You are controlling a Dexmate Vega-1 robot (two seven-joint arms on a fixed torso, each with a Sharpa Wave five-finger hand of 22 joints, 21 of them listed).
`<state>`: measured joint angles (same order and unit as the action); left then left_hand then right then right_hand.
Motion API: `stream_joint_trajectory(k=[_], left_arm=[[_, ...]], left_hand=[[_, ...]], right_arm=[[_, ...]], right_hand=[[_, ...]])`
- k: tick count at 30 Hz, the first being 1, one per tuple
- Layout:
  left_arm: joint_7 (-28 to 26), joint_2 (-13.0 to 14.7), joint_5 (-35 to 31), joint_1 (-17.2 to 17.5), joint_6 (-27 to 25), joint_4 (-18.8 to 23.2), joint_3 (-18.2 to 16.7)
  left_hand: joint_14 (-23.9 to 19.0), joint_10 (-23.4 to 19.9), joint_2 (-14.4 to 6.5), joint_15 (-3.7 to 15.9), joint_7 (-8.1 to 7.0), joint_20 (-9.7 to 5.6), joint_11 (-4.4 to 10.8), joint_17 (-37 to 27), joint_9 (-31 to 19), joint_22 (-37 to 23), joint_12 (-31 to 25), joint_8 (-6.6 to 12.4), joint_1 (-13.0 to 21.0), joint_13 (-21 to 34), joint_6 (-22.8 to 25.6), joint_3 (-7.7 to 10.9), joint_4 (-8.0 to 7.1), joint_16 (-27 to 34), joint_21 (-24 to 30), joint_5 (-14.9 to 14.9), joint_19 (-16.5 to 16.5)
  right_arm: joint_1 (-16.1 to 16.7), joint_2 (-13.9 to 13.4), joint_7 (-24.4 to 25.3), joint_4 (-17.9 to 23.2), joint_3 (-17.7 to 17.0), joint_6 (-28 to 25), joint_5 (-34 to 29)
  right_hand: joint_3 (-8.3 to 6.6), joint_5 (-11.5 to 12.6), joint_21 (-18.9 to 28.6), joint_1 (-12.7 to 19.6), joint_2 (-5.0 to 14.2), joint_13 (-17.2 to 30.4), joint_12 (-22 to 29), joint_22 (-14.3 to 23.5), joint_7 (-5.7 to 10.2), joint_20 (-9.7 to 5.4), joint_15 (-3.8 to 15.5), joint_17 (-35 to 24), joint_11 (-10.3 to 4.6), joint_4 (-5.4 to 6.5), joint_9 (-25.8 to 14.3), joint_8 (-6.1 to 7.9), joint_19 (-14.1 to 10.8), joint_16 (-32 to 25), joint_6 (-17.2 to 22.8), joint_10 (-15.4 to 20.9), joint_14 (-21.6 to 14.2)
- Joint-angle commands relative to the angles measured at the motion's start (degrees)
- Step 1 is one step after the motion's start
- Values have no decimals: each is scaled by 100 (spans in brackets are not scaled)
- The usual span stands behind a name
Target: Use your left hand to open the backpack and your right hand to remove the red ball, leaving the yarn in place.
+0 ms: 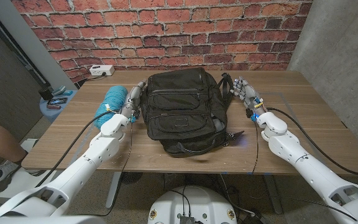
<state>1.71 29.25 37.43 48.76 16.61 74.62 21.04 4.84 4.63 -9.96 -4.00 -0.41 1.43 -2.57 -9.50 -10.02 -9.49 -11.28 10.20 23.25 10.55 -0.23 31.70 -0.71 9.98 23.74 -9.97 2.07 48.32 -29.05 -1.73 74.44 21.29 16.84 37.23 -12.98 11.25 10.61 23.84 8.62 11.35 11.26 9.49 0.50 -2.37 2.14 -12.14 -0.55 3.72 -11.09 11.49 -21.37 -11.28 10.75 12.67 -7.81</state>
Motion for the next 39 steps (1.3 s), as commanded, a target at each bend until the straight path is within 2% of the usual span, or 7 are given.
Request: stream_joint_trajectory(k=[1,16,39], left_arm=[[-111,55,5,141,1,195,-35],[-183,207,0,319,-14,435,-114],[-352,643,38,877,-51,1099,-399]], left_hand=[[44,36,-21,1,14,8,25,-15,-14,-25,-40,41,56,16,-59,41,7,34,24,-33,35],[41,44,-23,0,16,13,21,-14,-14,-26,-35,34,48,16,-63,42,26,33,-16,-34,24],[41,42,-15,-3,11,4,28,-12,-15,-28,-35,31,36,16,-59,34,60,31,-73,-34,1]], right_arm=[[56,24,-14,10,-1,68,12],[135,-51,63,207,-12,37,-32],[206,-74,183,435,48,55,-182]], right_hand=[[-53,27,36,46,-4,27,35,28,-15,-166,121,-9,-6,-11,-17,21,-33,-28,51,47,-59],[-60,24,35,35,-11,27,32,28,-16,-162,112,-4,1,-19,-17,17,-28,-28,45,43,-55],[-80,21,36,28,-23,27,24,28,-24,-157,98,7,-3,-44,-16,11,-24,-23,34,28,-39]])
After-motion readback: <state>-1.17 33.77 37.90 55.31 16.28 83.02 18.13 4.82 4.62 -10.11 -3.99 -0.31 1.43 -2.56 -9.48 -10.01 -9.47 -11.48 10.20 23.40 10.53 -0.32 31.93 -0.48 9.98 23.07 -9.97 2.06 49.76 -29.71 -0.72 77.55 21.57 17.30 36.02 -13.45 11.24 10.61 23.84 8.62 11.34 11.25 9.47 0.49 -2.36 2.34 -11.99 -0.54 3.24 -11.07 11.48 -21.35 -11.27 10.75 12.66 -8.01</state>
